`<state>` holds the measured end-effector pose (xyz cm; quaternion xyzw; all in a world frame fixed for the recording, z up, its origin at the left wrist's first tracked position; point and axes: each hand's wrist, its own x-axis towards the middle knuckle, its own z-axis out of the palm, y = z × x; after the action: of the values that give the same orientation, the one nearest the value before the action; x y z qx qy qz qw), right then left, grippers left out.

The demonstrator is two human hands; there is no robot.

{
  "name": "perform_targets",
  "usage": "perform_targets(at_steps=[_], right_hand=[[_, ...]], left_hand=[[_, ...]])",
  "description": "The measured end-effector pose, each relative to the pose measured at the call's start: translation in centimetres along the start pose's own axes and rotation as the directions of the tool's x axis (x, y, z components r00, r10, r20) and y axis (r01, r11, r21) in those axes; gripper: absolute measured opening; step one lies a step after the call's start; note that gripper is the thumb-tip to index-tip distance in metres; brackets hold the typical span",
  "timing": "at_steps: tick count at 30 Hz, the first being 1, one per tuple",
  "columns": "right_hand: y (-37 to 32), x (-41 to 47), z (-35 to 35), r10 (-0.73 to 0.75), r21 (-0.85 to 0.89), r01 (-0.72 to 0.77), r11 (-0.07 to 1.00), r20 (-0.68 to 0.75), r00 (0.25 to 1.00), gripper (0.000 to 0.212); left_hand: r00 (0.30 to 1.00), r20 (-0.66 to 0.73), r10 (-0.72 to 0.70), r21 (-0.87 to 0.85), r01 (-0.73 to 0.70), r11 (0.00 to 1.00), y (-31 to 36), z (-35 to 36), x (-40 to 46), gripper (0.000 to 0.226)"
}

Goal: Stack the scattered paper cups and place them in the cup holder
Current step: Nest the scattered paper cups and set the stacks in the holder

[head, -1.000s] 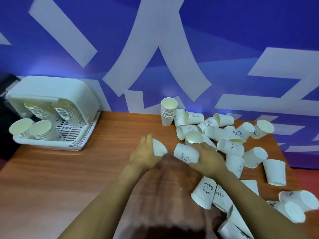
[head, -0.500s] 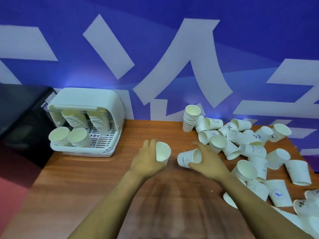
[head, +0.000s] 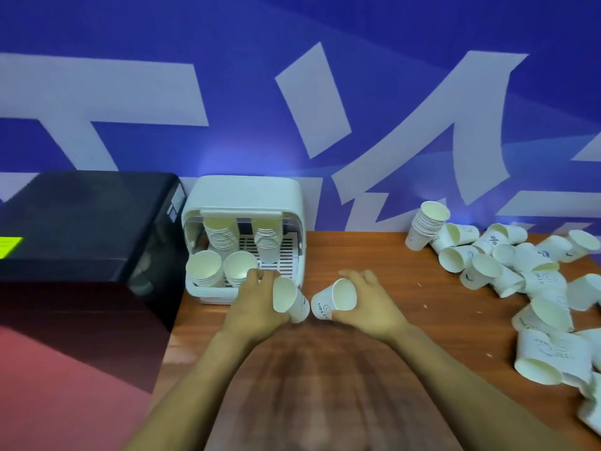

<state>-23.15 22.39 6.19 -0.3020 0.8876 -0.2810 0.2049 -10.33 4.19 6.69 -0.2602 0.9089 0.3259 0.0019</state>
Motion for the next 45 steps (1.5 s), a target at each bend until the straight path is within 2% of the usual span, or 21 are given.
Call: perform_targets(at_steps=[4,8,18,22,26,31,39,45], right_hand=[[-3.2,0.9,1.6,-0.045,-0.075,0.048,0.996,0.044,0.998,0.076],[-5.4,2.3,2.0,-0.084,-0.087,0.089,0.992,0.064,0.994,0.077],[-11.1,7.1,4.6,-0.229,-0.1,0.229,0.968,0.008,0.973,0.074],[-12.4,8.3,6.3,-0.244,-0.065,0.242,0.968,-0.03,0.969,0.074],[-13.1,9.4,7.5,-0.286,-0.118,0.276,0.954,-0.082,0.955,0.07],[-13.0,11.1,8.6,-0.277,-0.167,0.261,0.951,-0.076,0.958,0.068],[-11.5,12.5,11.4,-0.188,-0.265,0.204,0.942,0.085,0.978,0.076],[-10.6,12.4,11.6,-0.107,-0.193,0.138,0.971,0.165,0.981,0.084]], left_hand=[[0.999,-0.021,-0.035,0.021,0.035,0.999,-3.3,-2.4,0.0,0.072],[0.996,-0.057,-0.069,0.027,0.071,0.997,-4.7,-4.8,0.7,0.084],[0.953,-0.291,-0.082,-0.009,0.083,0.997,-7.9,-9.1,3.2,0.072],[0.953,-0.291,-0.079,0.054,0.098,0.994,-9.2,-8.8,4.5,0.072],[0.945,-0.319,-0.071,0.107,0.111,0.988,-10.1,-9.2,6.0,0.07],[0.969,-0.239,-0.059,0.211,0.111,0.971,-10.8,-7.6,7.0,0.068],[0.988,-0.11,-0.111,0.281,0.138,0.95,-12.5,-5.4,7.7,0.079],[0.981,0.014,-0.194,0.266,0.184,0.946,-13.3,-4.6,8.3,0.087]])
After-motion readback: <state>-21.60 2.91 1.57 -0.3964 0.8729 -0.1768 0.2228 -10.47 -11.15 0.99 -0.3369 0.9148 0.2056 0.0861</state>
